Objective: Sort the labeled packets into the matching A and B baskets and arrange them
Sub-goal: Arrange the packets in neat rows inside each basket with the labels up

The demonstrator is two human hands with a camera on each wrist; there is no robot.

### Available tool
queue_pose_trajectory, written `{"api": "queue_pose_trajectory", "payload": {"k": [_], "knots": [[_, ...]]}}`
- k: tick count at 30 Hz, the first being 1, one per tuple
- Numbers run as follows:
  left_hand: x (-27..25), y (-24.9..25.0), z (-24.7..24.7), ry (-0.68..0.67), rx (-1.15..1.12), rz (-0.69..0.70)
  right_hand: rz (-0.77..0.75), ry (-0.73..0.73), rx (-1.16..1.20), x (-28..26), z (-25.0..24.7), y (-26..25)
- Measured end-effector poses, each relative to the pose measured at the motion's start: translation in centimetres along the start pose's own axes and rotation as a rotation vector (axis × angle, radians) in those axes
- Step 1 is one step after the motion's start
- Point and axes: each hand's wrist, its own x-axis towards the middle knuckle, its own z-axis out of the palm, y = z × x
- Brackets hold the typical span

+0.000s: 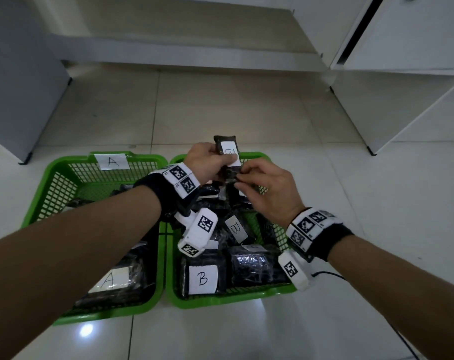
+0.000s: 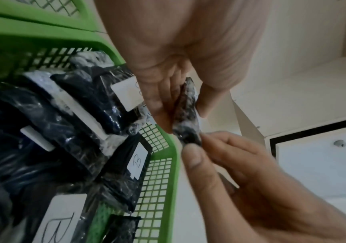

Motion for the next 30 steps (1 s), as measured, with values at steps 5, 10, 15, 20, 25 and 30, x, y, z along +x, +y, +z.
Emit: {"api": "queue_pose_trajectory", "payload": {"k": [5,10,15,20,25,30], "knots": [[1.0,-0.4,-1.4,0.074,0.07,0.014,0.581,-0.228,-0.201,1.1,1.0,0.9],[0.8,-1.1,-2.3,0.09,0.06,-0.006,0.83,-0.602,-0.363,2.8,4.6,1.9],[0.6,-1.1,-2.2,0.019,0.052,0.013,0.921,-0.579,-0.357,3.4,5.4,2.9],[1.0,-0.9,-1.9,0.008,-0.041,-0.02,0.971,-0.438,-0.172,4.6,2.2,3.7],[1.0,-0.2,-1.6,-0.054,-0.172,-0.069,1.023,-0.237,0.101,4.8,-1.2,4.5],[1.1,0.2,-1.6,-0.003,-0.153,0.01,0.771,-0.456,-0.172,4.9,-1.9,3.4]]}}
